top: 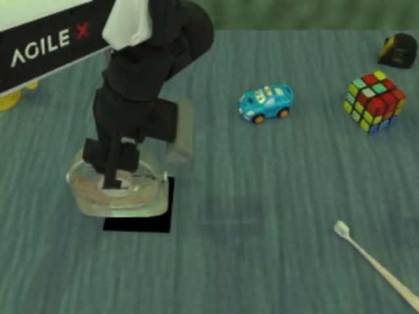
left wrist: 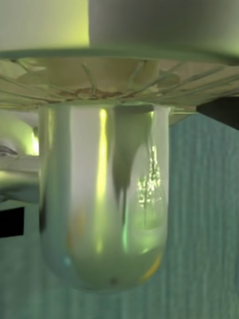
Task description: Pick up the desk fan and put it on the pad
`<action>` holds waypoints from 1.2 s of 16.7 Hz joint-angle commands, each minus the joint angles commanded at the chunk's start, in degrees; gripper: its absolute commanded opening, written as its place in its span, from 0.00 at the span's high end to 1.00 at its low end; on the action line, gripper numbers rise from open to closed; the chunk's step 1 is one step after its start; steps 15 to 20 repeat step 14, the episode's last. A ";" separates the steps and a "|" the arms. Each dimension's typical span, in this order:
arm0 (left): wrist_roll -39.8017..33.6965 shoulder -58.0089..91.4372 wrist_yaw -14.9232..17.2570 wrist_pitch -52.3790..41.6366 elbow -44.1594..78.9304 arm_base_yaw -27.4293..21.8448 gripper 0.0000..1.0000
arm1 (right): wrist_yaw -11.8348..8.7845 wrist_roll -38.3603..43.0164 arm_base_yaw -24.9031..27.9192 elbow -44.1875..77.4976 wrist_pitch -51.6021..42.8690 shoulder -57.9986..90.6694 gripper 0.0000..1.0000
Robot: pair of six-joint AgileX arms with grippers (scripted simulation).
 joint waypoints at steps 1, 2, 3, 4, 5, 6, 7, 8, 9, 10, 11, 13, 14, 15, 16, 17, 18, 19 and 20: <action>0.00 0.00 0.00 0.00 0.00 0.00 0.55 | 0.00 0.00 0.00 0.00 0.00 0.00 0.00; 0.00 0.00 0.00 0.00 0.00 0.00 0.47 | 0.00 0.00 0.00 0.00 0.00 0.00 0.00; 0.00 0.00 0.00 0.00 0.00 0.00 0.40 | 0.00 0.00 0.00 0.00 0.00 0.00 0.00; 0.00 0.00 0.00 0.00 0.00 0.00 0.32 | 0.00 0.00 0.00 0.00 0.00 0.00 0.00; 0.00 0.00 0.00 0.00 0.00 0.00 0.25 | 0.00 0.00 0.00 0.00 0.00 0.00 0.00; 0.00 0.00 0.00 0.00 0.00 0.00 0.17 | 0.00 0.00 0.00 0.00 0.00 0.00 0.00; 0.00 0.00 0.00 0.00 0.00 0.00 0.10 | 0.00 0.00 0.00 0.00 0.00 0.00 0.00; 0.00 0.00 0.00 0.00 0.00 0.00 0.02 | 0.00 0.00 0.00 0.00 0.00 0.00 0.00; 0.00 0.00 0.00 0.00 0.00 0.00 0.00 | 0.00 0.00 0.00 0.00 0.00 0.00 0.00; 0.00 0.00 0.00 0.00 0.00 0.00 0.00 | 0.00 0.00 0.00 0.00 0.00 0.00 0.00; 0.00 0.00 0.00 0.00 0.00 0.00 0.00 | 0.00 0.00 0.00 0.00 0.00 0.00 0.00; 0.00 0.00 0.00 0.00 0.00 0.00 0.00 | 0.00 0.00 0.00 0.00 0.00 0.00 0.00; 0.00 0.00 0.00 0.00 0.00 0.00 0.00 | 0.00 0.00 0.00 0.00 0.00 0.00 0.00; 0.00 0.00 0.00 0.00 0.00 0.00 0.00 | 0.00 0.00 0.00 0.00 0.00 0.00 0.00; 0.00 0.00 0.00 0.00 0.00 0.00 0.00 | 0.00 0.00 0.00 0.00 0.00 0.00 0.00; 0.00 0.00 0.00 0.00 0.00 0.00 0.00 | 0.00 0.00 0.00 0.00 0.00 0.00 0.00; 0.00 0.00 0.00 0.00 0.00 0.00 0.00 | 0.00 0.00 0.00 0.00 0.00 0.00 0.00; 0.00 0.00 0.00 0.00 0.00 0.00 0.00 | 0.00 0.00 0.00 0.00 0.00 0.00 0.00; 0.00 0.00 0.00 0.00 0.00 0.00 0.00 | 0.00 0.00 0.00 0.00 0.00 0.00 0.00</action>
